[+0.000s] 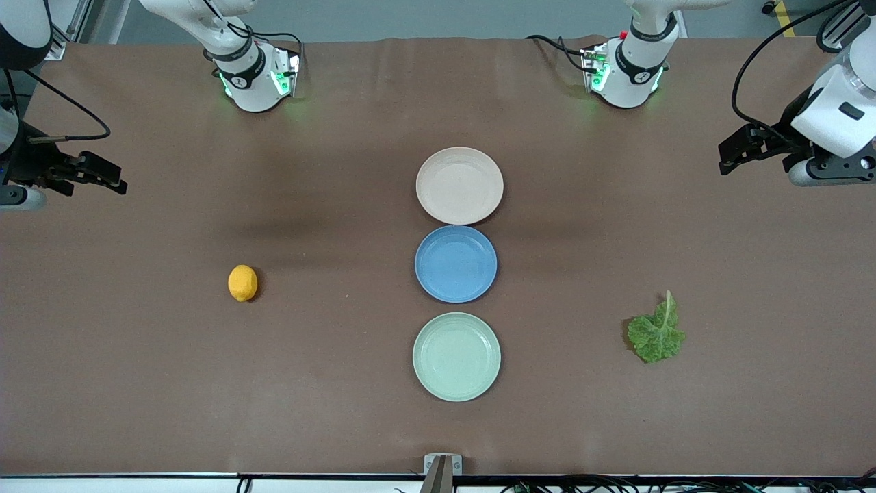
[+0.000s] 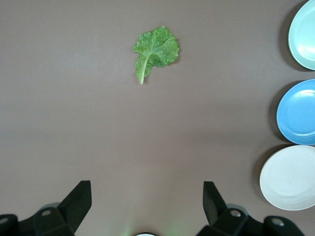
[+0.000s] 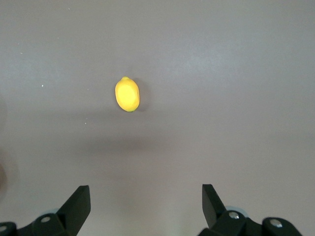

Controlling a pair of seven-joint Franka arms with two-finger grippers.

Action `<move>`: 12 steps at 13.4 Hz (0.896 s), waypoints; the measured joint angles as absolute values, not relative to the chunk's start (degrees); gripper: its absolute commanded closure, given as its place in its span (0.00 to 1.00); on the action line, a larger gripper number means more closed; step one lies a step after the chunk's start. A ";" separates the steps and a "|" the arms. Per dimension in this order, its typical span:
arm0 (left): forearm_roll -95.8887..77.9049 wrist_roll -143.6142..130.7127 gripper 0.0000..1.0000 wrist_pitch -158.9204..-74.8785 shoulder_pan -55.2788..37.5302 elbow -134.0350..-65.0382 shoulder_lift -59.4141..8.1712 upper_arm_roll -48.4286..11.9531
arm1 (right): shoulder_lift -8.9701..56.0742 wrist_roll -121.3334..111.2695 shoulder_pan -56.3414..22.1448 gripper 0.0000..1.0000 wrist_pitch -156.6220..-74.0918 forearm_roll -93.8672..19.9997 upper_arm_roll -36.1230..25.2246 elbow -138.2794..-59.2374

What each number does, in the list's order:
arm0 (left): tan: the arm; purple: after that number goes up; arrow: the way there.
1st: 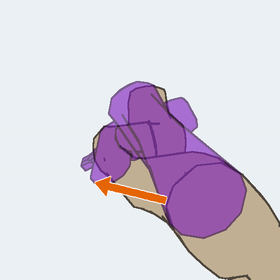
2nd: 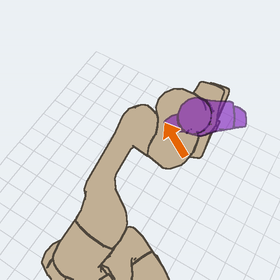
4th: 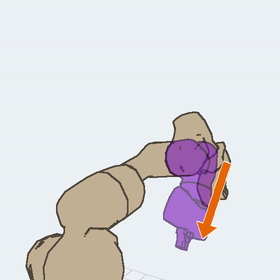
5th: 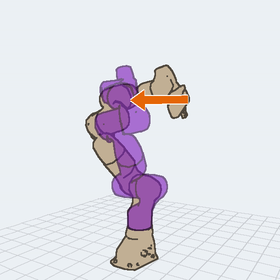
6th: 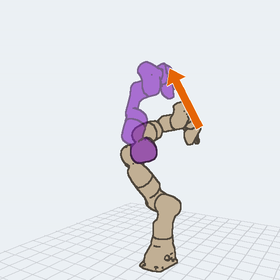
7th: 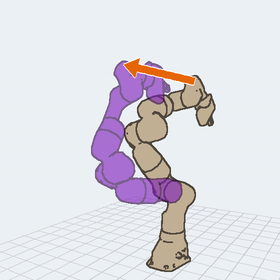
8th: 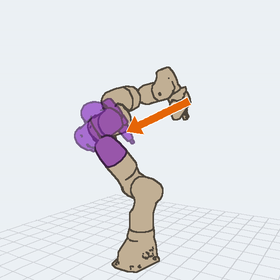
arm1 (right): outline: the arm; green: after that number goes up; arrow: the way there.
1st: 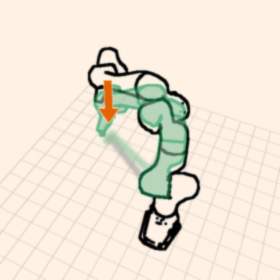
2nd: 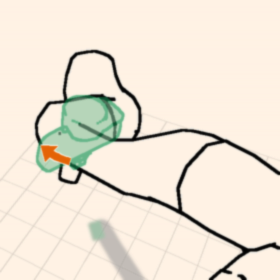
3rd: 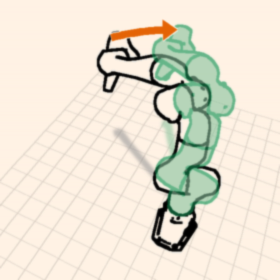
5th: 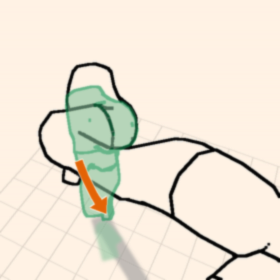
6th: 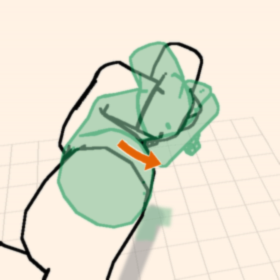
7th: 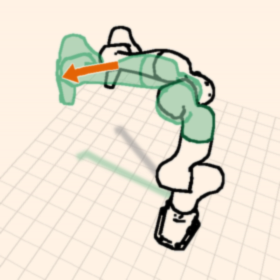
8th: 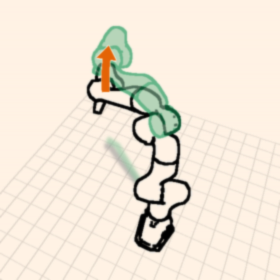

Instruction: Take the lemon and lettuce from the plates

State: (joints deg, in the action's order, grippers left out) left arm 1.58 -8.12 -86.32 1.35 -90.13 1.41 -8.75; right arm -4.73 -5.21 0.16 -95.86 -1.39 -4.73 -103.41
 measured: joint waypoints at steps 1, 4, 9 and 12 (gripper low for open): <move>1.58 -8.12 0.00 -86.34 1.35 -90.13 1.41 -8.75 | -5.03 -5.21 0.16 0.00 -95.99 -1.39 -4.66 -103.41; 1.58 -8.12 0.00 -86.37 1.35 -90.13 1.41 -8.75 | -5.91 -5.22 0.16 0.00 -96.55 -1.39 -4.54 -103.41; 1.58 -8.12 0.00 -86.37 1.33 -90.09 1.48 -8.76 | -6.01 -5.93 0.16 0.00 -98.61 -1.39 -4.25 -103.42; 1.58 -8.12 0.00 -86.37 1.33 -90.03 1.53 -8.76 | -6.01 -7.58 0.12 0.00 -98.85 -0.47 -4.04 -103.29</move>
